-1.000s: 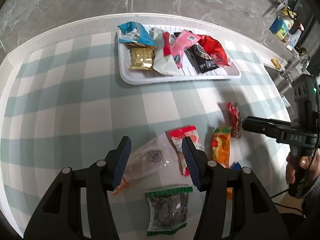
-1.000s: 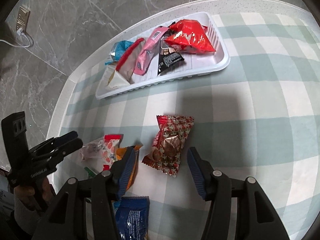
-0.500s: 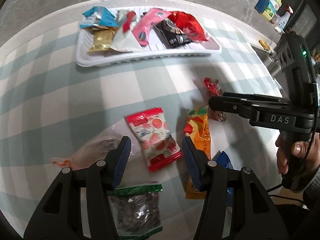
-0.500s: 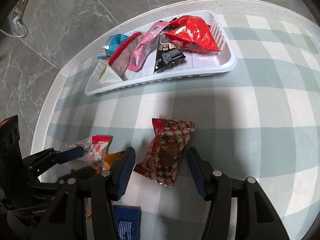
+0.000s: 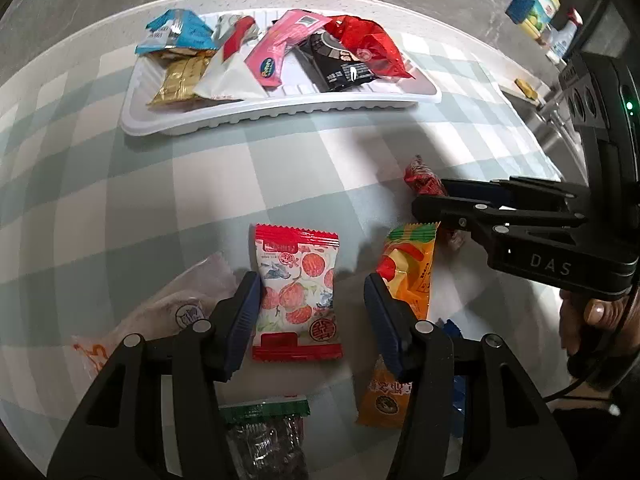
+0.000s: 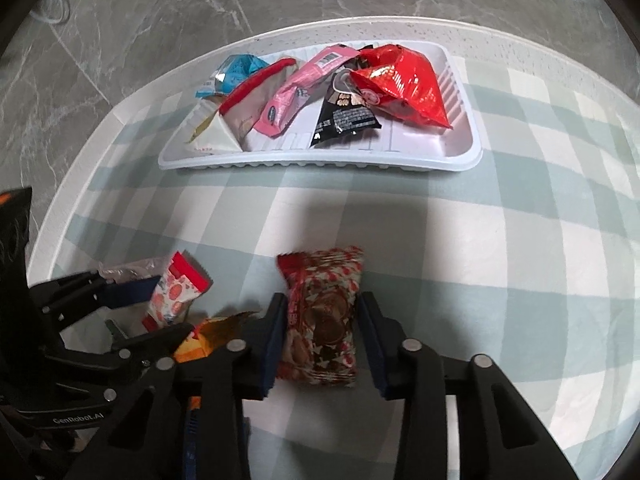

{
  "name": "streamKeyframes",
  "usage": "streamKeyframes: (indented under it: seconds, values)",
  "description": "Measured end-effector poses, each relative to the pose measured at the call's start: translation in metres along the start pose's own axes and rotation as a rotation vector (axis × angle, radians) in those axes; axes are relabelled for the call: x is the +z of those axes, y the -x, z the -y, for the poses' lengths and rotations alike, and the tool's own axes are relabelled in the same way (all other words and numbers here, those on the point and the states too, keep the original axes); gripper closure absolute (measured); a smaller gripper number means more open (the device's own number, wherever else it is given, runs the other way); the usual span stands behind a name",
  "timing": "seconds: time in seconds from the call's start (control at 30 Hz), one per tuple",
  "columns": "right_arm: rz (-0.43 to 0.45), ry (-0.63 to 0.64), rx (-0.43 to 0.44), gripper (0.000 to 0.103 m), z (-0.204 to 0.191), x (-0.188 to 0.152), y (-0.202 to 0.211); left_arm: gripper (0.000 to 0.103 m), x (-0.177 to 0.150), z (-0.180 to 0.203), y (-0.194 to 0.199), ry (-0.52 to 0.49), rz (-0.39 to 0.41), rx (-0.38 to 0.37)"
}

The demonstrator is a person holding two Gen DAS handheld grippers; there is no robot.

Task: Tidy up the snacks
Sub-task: 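Grasp fruit candy packet with left tool while right tool grasps checkered candy, then carry fruit candy packet toward tray with left tool while right tool carries checkered candy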

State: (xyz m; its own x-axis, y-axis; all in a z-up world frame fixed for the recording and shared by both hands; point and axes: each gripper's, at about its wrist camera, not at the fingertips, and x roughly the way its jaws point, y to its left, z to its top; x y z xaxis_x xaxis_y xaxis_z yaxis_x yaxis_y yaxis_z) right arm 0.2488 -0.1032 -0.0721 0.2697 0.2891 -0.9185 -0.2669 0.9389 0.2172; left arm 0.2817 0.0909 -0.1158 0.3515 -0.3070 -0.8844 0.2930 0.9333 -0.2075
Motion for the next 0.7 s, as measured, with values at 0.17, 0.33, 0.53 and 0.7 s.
streamKeyframes:
  seconds: [0.17, 0.33, 0.53, 0.7]
  values:
    - [0.010, 0.017, -0.001, 0.075, 0.002, -0.002, 0.001, 0.060, -0.002, 0.004, -0.002, -0.062, 0.020, 0.028]
    - [0.011, -0.021, 0.039, 0.078, 0.010, -0.005, 0.003, 0.070, -0.002, -0.005, -0.001, -0.045, 0.038, 0.018]
    - [0.011, -0.101, 0.113, 0.079, 0.021, -0.008, 0.007, 0.072, 0.001, -0.013, 0.000, 0.015, 0.049, -0.017]
    - [0.024, -0.145, 0.152, 0.079, 0.027, -0.012, 0.014, 0.072, -0.003, -0.018, 0.006, 0.058, 0.050, -0.054]
